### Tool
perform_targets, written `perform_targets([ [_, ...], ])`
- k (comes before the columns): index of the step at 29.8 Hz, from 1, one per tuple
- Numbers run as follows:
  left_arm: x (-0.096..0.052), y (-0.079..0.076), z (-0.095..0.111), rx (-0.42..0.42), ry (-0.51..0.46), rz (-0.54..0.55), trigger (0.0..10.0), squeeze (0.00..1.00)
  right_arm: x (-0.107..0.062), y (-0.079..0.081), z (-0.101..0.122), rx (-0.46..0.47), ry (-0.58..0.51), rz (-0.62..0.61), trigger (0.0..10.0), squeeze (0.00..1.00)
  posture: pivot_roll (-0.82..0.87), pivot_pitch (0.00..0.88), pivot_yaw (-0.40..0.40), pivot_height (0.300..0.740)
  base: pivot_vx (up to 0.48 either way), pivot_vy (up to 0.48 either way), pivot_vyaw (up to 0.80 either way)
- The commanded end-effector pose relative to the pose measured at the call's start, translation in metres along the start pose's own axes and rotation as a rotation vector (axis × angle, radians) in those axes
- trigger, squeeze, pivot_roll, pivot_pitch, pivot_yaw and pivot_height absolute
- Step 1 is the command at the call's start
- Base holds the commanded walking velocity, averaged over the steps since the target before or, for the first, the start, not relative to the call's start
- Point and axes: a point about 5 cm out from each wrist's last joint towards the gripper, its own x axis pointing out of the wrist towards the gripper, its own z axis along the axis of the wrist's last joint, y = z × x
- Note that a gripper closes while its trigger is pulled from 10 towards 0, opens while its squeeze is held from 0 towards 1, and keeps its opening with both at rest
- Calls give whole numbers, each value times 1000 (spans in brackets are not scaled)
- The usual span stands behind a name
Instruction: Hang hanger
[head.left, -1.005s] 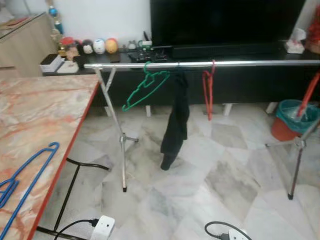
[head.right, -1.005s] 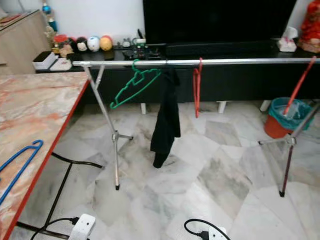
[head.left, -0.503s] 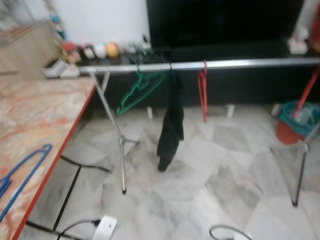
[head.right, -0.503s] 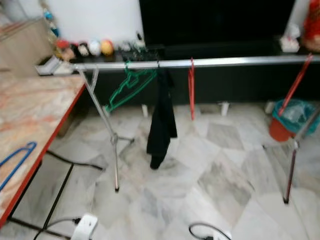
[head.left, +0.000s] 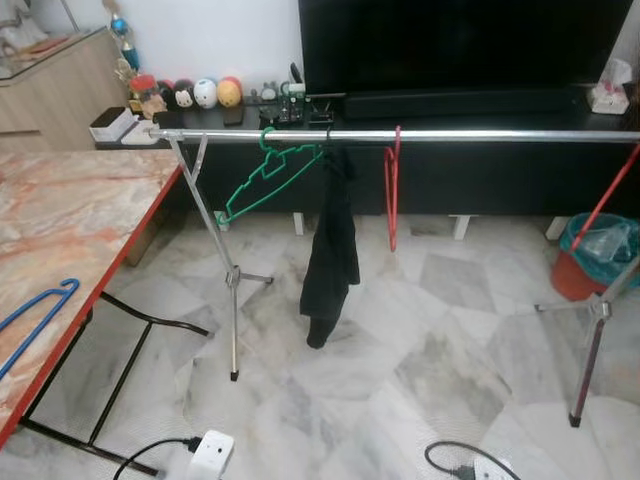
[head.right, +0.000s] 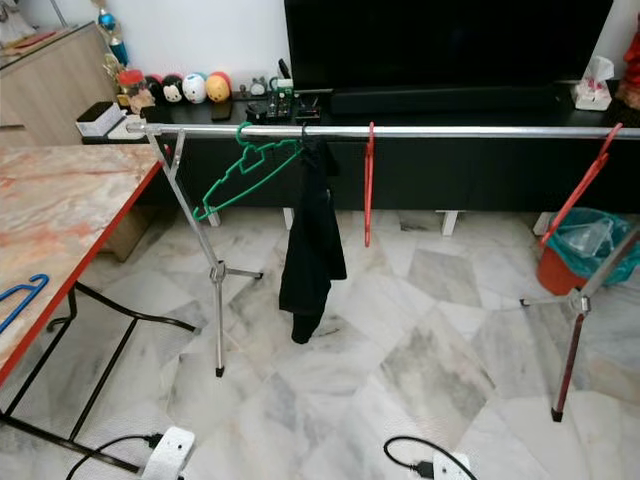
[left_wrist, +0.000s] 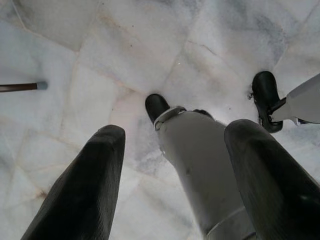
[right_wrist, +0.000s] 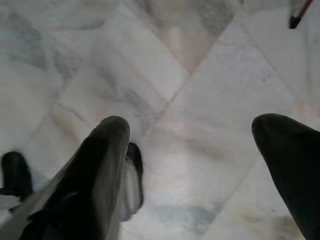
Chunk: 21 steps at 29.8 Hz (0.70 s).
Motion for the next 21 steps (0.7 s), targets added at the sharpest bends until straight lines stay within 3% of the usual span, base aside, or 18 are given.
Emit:
perform_targets([
  [1, -2, 8, -2, 3, 12, 22, 10000, 0, -1, 7, -3, 7, 13, 19, 10000, 0, -93, 0, 58, 740, 0, 0, -800],
  [15, -2, 9, -1, 25, 10, 28, 10000, 0, -1, 8, -3, 0, 14, 22, 10000, 0, -92, 0, 59, 740, 0, 0, -789],
  [18, -2, 9, -1, 24, 10, 30, 10000, 0, -1, 8, -3, 1, 15, 21, 10000, 0, -92, 0, 59, 740, 0, -451, -788],
  [21, -2, 9, -2, 18, 9, 35, 10000, 0, -1, 8, -3, -1, 15, 22, 10000, 0, -92, 0, 58, 740, 0, 0, -788],
])
